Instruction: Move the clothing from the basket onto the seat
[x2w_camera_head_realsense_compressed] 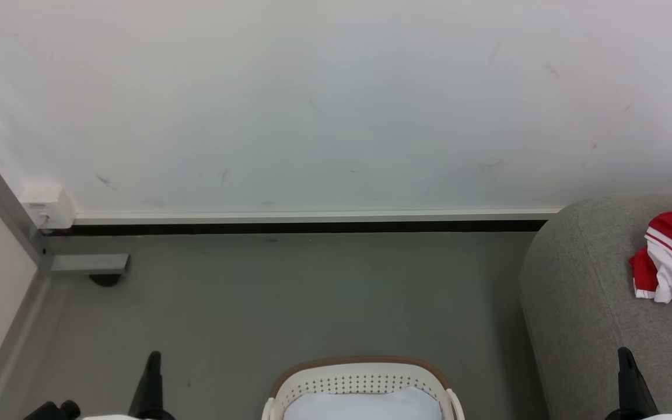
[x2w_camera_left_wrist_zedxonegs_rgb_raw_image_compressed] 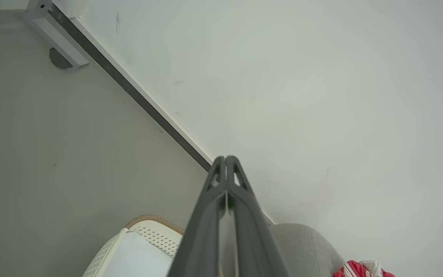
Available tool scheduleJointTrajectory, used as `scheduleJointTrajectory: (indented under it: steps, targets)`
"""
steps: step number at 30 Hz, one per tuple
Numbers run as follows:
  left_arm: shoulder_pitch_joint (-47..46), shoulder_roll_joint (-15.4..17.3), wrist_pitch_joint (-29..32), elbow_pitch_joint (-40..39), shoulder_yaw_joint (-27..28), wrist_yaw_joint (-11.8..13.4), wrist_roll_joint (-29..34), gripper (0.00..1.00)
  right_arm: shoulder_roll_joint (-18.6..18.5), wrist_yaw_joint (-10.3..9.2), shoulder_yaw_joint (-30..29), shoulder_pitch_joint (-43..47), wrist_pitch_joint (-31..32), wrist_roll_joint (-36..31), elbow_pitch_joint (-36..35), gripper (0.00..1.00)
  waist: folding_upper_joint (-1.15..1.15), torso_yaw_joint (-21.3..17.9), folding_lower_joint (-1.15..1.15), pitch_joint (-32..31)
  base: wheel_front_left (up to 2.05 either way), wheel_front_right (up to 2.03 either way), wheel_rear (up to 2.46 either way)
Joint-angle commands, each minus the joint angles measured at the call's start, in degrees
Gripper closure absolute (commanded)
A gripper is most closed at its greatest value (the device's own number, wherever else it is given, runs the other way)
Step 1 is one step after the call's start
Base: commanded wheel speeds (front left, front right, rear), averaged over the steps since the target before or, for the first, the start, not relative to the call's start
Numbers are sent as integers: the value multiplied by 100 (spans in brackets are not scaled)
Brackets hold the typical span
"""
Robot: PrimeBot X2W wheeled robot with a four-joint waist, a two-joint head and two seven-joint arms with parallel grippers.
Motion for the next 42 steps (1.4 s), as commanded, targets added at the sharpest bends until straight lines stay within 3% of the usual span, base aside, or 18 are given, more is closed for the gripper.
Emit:
scheduleJointTrajectory:
  steps: [1,42]
  targets:
    - [-138,31,45,-101,47,9,-198,100,-68,-5,-22,-133,48,208,-98,100,0,0,0,3,0,0,0]
    - [-404,19,679,-343,303,28,-2550,100,-145,-10,-42,-413,621,2821,-253,100,0,9,0,82,0,0,0]
